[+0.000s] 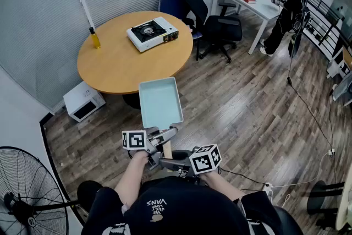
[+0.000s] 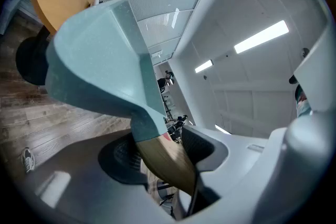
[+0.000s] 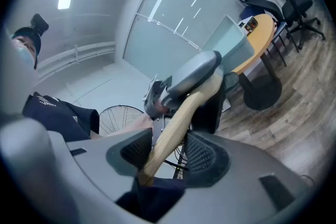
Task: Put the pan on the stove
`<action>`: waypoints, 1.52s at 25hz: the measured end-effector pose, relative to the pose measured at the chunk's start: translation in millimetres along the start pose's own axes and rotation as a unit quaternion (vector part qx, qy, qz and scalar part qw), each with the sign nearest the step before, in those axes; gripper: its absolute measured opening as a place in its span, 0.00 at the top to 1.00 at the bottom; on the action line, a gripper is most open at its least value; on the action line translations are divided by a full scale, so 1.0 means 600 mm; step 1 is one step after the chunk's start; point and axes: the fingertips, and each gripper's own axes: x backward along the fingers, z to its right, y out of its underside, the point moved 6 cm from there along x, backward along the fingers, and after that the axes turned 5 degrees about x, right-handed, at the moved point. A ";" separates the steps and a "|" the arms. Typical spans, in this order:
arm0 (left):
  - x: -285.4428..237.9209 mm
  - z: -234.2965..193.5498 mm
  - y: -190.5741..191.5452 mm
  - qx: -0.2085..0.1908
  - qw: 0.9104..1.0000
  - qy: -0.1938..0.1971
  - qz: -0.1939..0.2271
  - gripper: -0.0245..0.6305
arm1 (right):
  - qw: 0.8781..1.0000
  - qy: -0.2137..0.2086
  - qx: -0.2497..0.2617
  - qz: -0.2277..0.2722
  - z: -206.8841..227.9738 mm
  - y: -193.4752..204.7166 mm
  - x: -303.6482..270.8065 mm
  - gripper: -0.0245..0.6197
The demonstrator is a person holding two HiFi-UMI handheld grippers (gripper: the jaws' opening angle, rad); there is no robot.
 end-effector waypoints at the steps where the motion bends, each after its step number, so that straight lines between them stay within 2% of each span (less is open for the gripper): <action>1: 0.000 0.000 -0.001 -0.001 1.000 0.000 0.001 0.65 | 1.000 0.000 0.003 0.001 -0.001 -0.002 0.000 0.67; 8: -0.014 -0.007 -0.012 -0.004 1.000 -0.004 0.000 0.65 | 1.000 0.002 0.010 -0.013 0.016 -0.013 0.004 0.67; 14: -0.040 -0.035 -0.053 0.010 1.000 0.009 -0.006 0.64 | 1.000 0.014 0.011 -0.015 0.052 -0.052 0.001 0.65; 20: -0.068 -0.059 -0.145 0.004 1.000 0.017 -0.025 0.64 | 0.999 0.030 0.010 -0.005 0.103 -0.130 -0.025 0.65; 29: -0.056 -0.115 -0.329 0.002 0.998 0.031 -0.046 0.64 | 0.999 0.047 0.007 0.019 0.186 -0.267 -0.127 0.65; 38: -0.034 -0.151 -0.433 0.001 0.996 0.039 -0.078 0.64 | 0.996 0.073 -0.004 0.045 0.221 -0.344 -0.206 0.66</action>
